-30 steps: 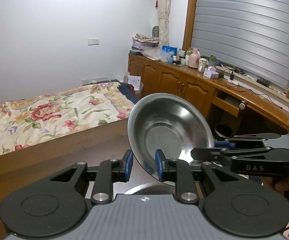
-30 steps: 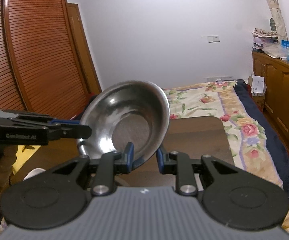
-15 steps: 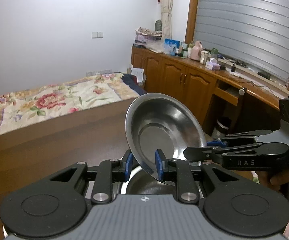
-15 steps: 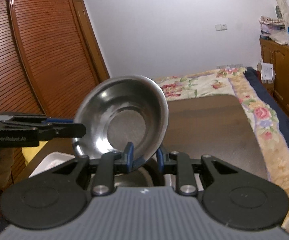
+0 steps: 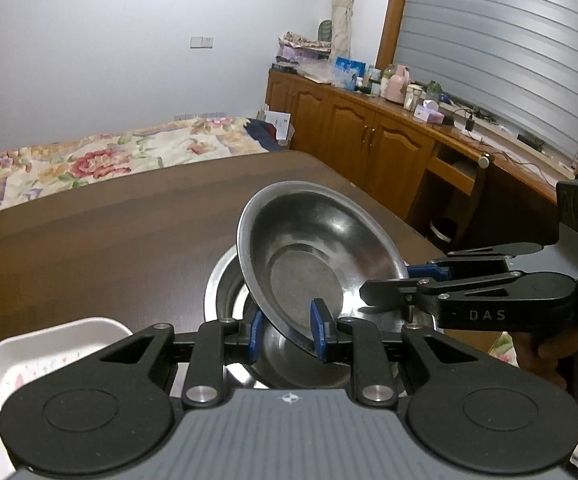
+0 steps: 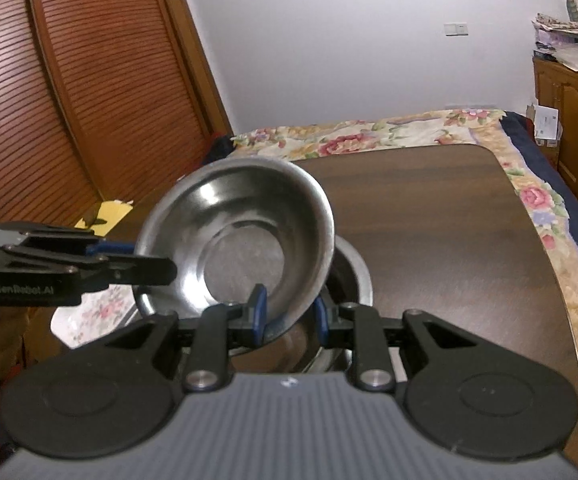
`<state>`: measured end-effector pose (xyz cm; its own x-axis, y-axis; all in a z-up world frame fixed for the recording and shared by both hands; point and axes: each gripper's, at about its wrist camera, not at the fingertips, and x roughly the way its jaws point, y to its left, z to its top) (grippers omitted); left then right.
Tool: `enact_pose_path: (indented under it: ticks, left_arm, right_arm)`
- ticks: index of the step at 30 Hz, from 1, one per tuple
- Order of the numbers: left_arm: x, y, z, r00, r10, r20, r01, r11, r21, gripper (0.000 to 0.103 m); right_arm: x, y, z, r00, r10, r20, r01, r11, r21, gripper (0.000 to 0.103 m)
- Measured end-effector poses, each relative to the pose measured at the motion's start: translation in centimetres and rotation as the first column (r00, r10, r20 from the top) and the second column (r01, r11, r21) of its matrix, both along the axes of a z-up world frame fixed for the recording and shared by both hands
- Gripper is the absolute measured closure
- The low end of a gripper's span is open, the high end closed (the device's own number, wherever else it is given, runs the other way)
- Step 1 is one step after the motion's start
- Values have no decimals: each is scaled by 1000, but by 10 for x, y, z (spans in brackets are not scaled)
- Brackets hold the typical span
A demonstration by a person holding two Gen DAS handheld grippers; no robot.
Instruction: Organize plates and bowls
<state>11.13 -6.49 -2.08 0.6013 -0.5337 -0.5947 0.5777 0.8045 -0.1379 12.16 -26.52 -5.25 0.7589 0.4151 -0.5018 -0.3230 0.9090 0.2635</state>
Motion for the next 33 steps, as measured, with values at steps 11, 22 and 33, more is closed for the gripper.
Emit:
enact_pose_path:
  ticks: [11, 22, 33]
  left_arm:
    - [2, 2, -11, 1000, 28, -1, -28, 1000, 14, 76]
    - [2, 7, -13, 999, 54, -2, -54, 998, -12, 76]
    - [-5, 17, -6, 992, 110, 57, -108, 993, -48, 66]
  right_arm:
    - [-3, 8, -2, 1000, 11, 8, -10, 998, -60, 74]
    - [-5, 8, -1, 1000, -1, 14, 3, 996, -89, 74]
    - [-8, -2, 2, 999, -24, 38, 25, 999, -46, 74]
